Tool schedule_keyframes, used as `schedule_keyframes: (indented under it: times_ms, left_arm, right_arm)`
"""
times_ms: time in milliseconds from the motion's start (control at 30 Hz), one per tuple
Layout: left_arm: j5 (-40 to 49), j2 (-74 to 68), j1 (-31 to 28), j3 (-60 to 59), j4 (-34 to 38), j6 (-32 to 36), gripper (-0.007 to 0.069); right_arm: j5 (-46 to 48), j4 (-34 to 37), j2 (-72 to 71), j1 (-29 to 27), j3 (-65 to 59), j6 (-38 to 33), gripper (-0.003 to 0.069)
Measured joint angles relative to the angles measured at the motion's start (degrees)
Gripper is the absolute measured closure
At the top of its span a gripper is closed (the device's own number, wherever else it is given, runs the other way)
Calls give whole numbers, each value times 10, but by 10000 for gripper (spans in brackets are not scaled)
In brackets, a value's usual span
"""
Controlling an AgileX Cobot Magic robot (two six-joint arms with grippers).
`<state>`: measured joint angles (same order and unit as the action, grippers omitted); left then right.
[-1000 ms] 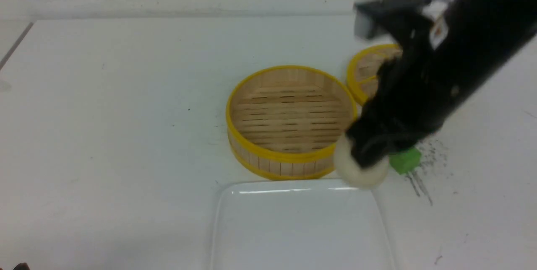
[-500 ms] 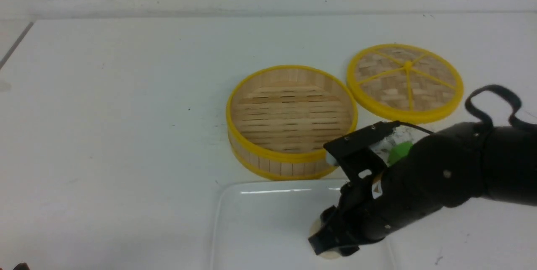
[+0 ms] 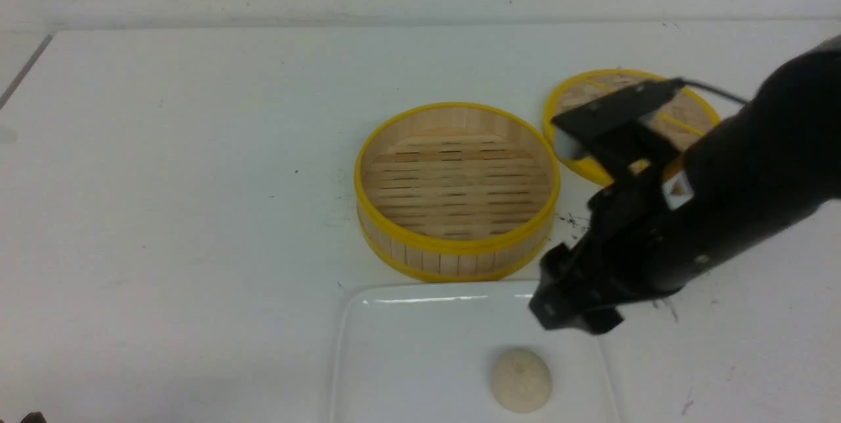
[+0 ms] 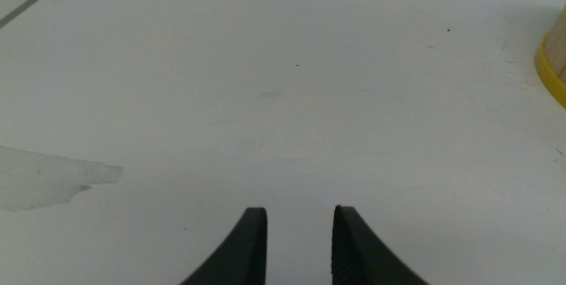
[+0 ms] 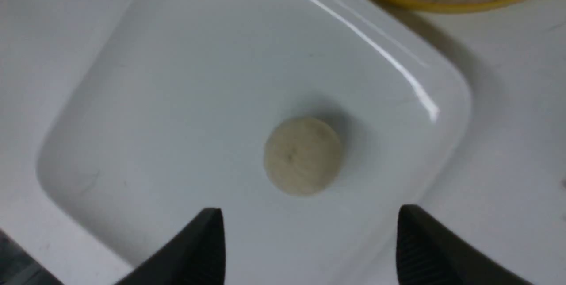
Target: Put the steamed buns into the plate on the white tablecloth.
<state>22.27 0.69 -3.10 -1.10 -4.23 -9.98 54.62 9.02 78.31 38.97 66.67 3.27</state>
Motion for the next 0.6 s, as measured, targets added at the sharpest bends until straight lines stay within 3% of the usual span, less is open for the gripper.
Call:
schedule_keyframes:
  times_ms: [167,333,367,467,500,533,600]
  left_arm:
    - [0,0,0,0,0,0,384]
    - [0,0,0,0,0,0,384]
    - [0,0,0,0,-1,0,384]
    - [0,0,0,0,-1,0,384]
    - [0,0,0,0,-1,0,384]
    - [0,0,0,0,-1,0,384]
    - [0,0,0,0,-1,0,384]
  right_arm:
    - [111,-76,-109,-5,21,43,234]
    - [162,-141,-247,-6,-17,108,377]
    - [164,-145,-293,-6,-45,131,435]
    - [102,-145,-407,-6,-135,185,566]
    - [95,-145,-421,-6,-148,188,574]
    - [29,-149,-468,-6,-195,201,632]
    - [-26,-156,-504,-6,-236,207,662]
